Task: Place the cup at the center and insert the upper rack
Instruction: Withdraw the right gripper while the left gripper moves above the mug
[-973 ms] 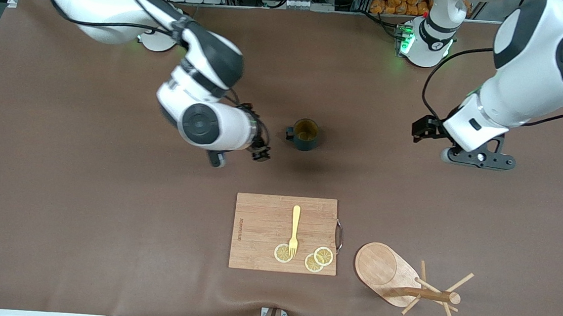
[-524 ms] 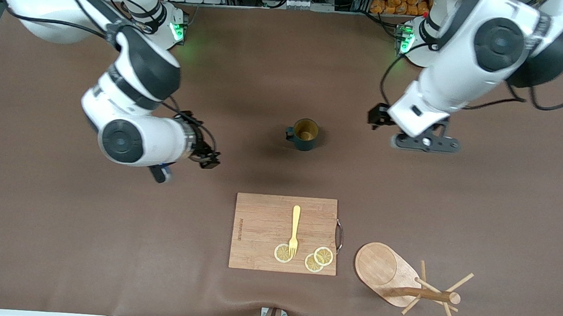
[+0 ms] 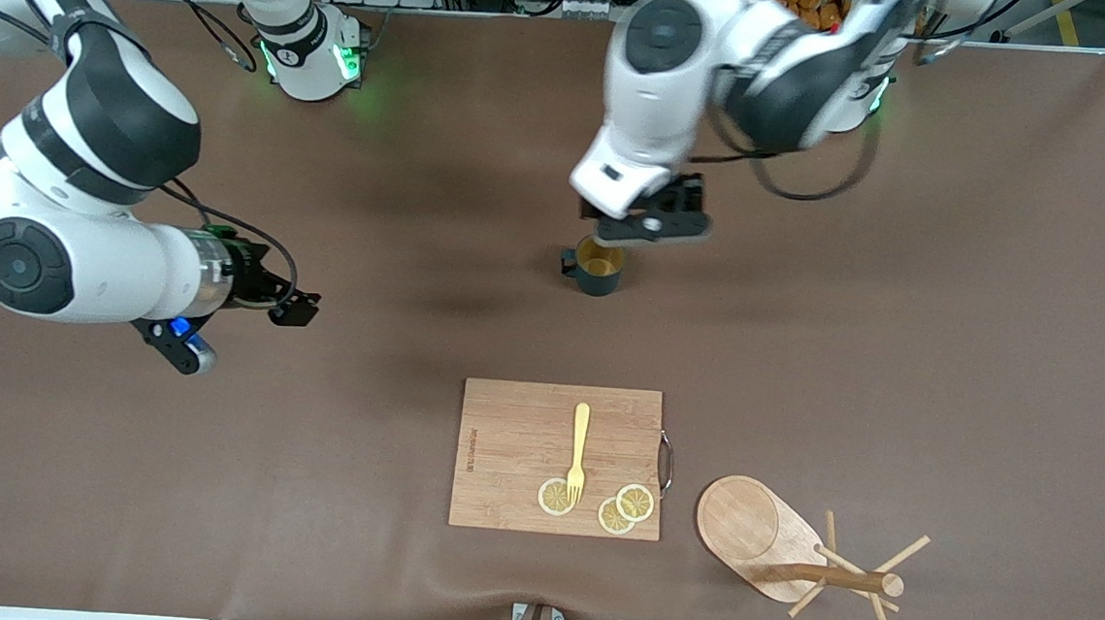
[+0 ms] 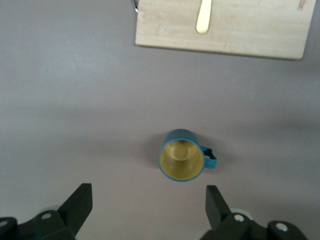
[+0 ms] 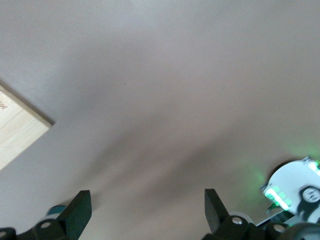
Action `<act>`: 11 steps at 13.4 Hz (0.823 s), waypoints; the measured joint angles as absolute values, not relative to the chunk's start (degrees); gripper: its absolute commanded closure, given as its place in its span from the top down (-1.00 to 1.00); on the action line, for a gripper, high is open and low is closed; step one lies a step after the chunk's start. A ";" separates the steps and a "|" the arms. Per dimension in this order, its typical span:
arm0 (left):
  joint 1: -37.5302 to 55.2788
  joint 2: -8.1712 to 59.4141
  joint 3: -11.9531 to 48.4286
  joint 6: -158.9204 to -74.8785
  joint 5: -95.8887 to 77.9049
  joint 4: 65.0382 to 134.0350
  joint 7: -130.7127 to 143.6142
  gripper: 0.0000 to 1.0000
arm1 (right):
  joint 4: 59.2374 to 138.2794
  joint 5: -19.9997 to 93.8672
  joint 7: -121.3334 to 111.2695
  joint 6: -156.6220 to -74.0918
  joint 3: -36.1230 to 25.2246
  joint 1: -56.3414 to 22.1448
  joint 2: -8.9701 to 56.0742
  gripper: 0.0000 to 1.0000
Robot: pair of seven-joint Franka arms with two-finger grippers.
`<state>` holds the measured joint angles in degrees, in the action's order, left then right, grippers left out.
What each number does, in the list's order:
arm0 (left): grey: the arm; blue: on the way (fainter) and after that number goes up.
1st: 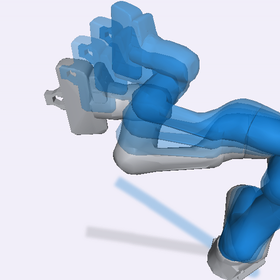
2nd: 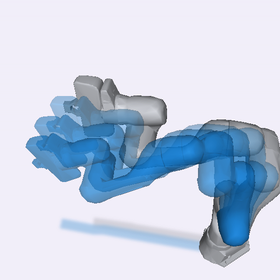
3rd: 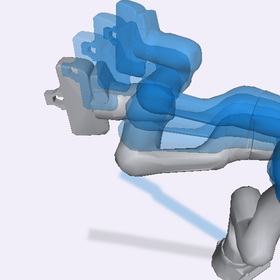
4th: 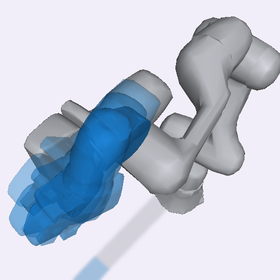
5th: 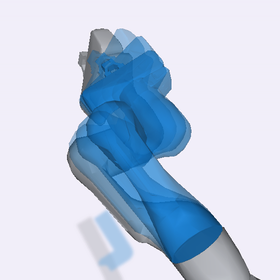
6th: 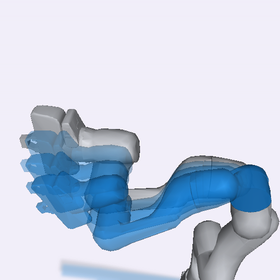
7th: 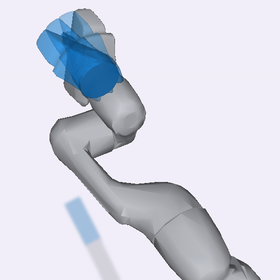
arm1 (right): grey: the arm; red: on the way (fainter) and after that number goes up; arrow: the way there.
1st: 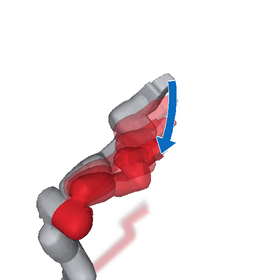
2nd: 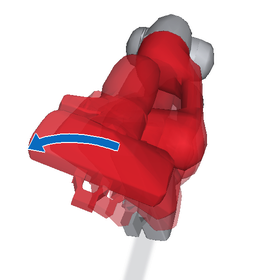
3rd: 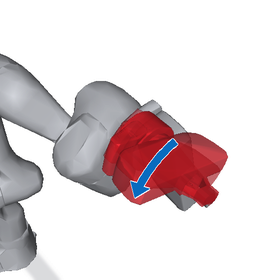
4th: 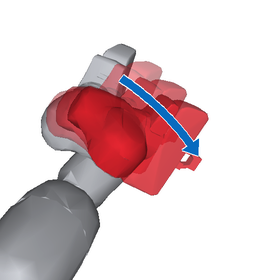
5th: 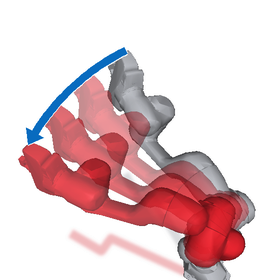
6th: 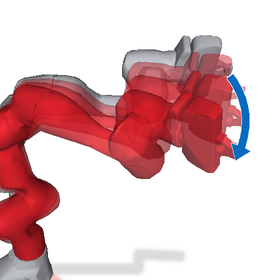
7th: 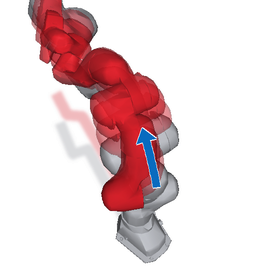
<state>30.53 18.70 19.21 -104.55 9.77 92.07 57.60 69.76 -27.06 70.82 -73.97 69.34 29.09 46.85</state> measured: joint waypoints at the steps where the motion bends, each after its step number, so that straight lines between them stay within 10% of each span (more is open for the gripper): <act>1: 33.30 20.37 19.23 -105.08 11.61 92.05 61.32 1.00 | 69.73 -27.93 67.48 -73.34 69.34 29.39 46.77 1.00; 11: 50.55 37.84 18.88 -107.03 37.42 85.38 92.23 1.00 | 59.25 -31.12 35.88 -68.91 64.56 30.03 44.58 1.00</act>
<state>50.55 37.84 18.88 -107.03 37.42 85.38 92.23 59.25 -31.12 35.88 -68.91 64.56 30.03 44.58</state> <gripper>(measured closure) 0.000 0.000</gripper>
